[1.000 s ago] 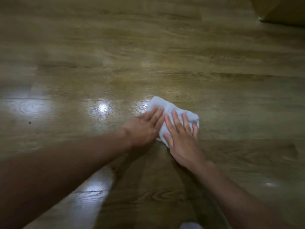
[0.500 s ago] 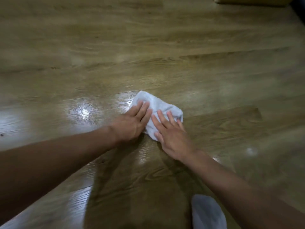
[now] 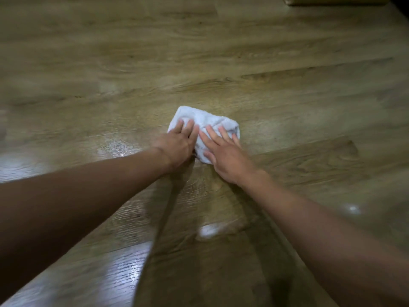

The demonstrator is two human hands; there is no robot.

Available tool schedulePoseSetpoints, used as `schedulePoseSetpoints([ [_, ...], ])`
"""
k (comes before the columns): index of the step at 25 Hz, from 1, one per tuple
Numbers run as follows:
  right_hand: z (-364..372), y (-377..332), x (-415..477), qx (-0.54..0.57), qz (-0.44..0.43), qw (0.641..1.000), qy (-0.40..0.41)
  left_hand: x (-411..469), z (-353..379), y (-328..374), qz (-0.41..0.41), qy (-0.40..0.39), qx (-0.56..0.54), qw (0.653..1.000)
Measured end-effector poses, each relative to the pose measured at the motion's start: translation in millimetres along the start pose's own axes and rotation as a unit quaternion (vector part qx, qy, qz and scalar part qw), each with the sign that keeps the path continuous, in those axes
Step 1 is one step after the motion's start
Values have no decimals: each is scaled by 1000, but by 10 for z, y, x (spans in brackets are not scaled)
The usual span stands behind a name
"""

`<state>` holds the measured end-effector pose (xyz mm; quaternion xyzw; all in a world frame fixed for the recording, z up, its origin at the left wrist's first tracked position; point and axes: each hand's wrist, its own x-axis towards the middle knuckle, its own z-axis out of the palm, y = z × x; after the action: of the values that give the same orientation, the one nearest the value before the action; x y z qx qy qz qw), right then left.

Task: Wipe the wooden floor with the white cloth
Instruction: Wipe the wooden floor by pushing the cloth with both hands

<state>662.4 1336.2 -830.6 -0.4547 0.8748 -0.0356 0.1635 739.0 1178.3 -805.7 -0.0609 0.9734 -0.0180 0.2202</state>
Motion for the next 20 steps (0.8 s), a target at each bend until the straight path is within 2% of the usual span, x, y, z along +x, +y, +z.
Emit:
schedulePoseSetpoints([
  [3,253,116,-806,-16,4,998,59,-280,167,516,73,0,36,997],
  [5,331,213,-1024,-20,21,998,58,-361,233,746,102,-3,47,994],
  [8,224,366,-712,-22,31,999,29,-139,-1,687,77,-18,90,993],
  [12,-88,629,-107,34,28,999,-9,273,-441,651,21,-62,78,995],
  [15,53,649,-532,28,28,998,40,124,-361,868,31,-57,55,996],
  [17,268,592,-1042,9,41,995,88,-132,-196,1051,69,-51,46,995],
  [20,457,620,-1332,14,65,994,85,-226,-63,1205,112,-34,74,990],
])
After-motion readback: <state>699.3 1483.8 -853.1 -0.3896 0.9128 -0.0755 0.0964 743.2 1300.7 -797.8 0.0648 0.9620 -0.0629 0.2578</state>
